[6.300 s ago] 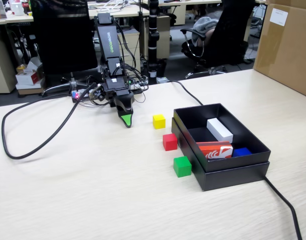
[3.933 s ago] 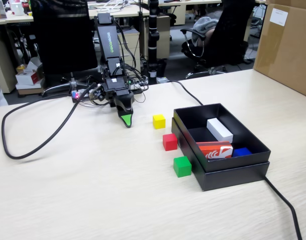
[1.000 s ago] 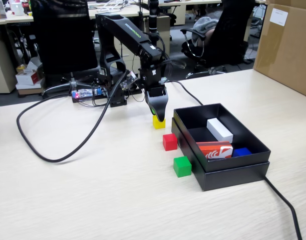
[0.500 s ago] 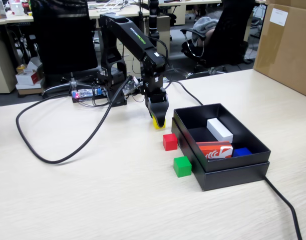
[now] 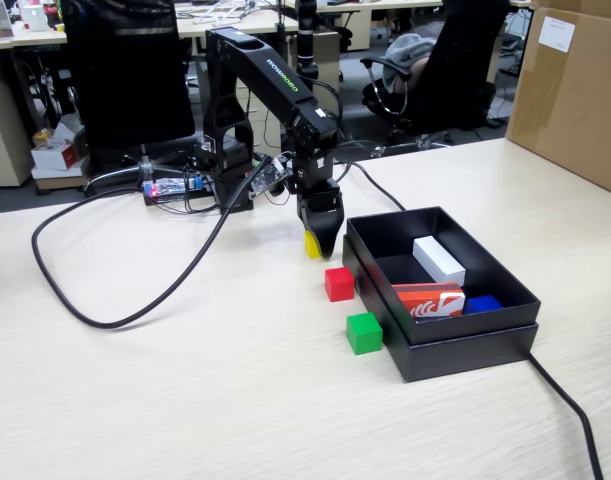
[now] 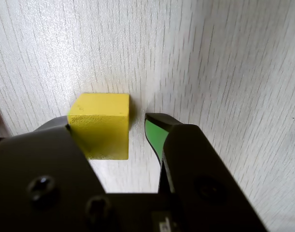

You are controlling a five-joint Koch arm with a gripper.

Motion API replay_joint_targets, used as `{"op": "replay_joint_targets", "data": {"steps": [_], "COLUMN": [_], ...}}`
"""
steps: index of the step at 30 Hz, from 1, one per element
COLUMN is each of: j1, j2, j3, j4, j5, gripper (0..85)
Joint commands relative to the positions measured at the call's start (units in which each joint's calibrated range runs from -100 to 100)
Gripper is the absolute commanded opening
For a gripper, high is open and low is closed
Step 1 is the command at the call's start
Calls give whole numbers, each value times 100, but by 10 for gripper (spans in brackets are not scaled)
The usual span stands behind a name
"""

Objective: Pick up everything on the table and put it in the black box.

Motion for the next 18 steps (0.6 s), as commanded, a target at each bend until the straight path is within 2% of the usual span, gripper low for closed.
{"op": "replay_joint_targets", "data": {"steps": [1,5,8,13,14,18], "j1": [15,15,0,-10,-39,-49], "j2": [-14,32,32,21,-2,-48], "j3": [235,144,126,99,108,72], "j4": [38,38,38,-5,-31,-39], "j5": [-29,-29,-34,-39,-34,-34], "gripper": [281,277,234,233,137,117]}}
